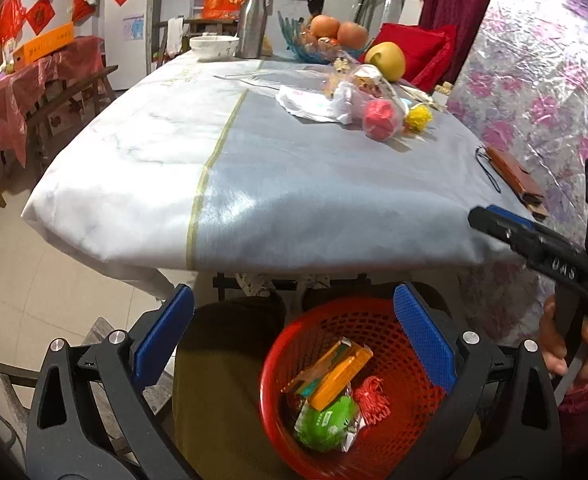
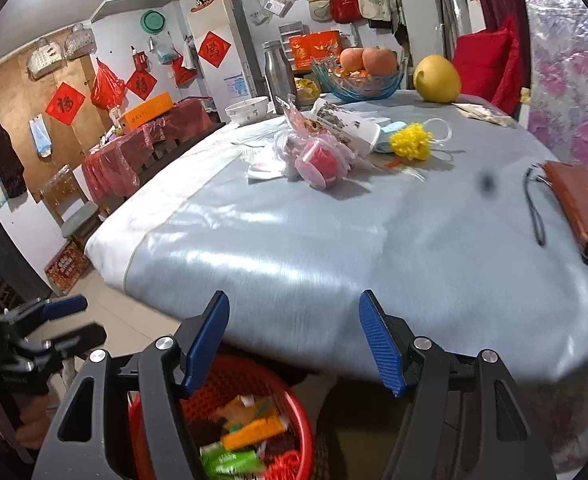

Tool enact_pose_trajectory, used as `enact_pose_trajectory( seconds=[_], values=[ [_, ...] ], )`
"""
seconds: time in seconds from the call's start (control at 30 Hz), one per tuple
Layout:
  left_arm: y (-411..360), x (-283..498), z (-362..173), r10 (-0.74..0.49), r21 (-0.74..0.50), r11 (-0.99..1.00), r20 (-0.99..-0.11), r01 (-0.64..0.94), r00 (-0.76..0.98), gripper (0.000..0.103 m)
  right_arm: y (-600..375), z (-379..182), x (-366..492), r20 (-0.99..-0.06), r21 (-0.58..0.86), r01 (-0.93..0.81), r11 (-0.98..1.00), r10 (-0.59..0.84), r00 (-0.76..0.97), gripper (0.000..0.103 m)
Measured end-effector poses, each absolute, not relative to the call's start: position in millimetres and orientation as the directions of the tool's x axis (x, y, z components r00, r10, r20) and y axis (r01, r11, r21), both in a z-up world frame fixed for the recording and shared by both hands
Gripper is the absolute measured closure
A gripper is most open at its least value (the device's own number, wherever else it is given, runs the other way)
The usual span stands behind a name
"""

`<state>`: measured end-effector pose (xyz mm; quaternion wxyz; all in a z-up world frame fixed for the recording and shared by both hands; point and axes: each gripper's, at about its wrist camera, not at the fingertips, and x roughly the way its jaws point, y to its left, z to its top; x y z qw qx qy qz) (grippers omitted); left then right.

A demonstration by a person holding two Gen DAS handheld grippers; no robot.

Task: Collect trash
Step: 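Move both tools back toward the wrapped snacks on the table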

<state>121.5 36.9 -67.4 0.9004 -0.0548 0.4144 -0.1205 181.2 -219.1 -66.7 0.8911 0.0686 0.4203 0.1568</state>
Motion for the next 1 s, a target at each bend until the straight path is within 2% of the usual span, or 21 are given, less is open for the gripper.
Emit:
enact_pose_trajectory(
  seconds=[0.3,0.5,0.8,0.97,1.0],
  values=[
    [45,156,-67,-0.245,-0.203,0.969,-0.740,0.139,0.626,0.007,-214,-75,268,-0.730,0.337,-0.210,0.918,0.396,0.557,0.036],
    [45,178,-66,-0.229,-0.185,0.973,-0.745,0.136,0.627,0.007,-213,-90,317,-0.726,0.431,-0.169,0.887,0.452,0.518,0.029],
    [43,207,-63,-0.231,-0.186,0.973,-0.744,0.137,0.627,0.007,-217,-111,363,-0.726,0.513,-0.094,0.853,0.489,0.483,0.029],
    [38,218,-65,-0.227,-0.179,0.974,-0.748,0.139,0.624,0.007,-213,-116,377,-0.728,0.514,-0.086,0.854,0.487,0.482,0.029],
    [36,220,-66,-0.221,-0.171,0.975,-0.749,0.140,0.625,0.007,-212,-117,379,-0.730,0.508,-0.087,0.857,0.482,0.485,0.032]
  ],
)
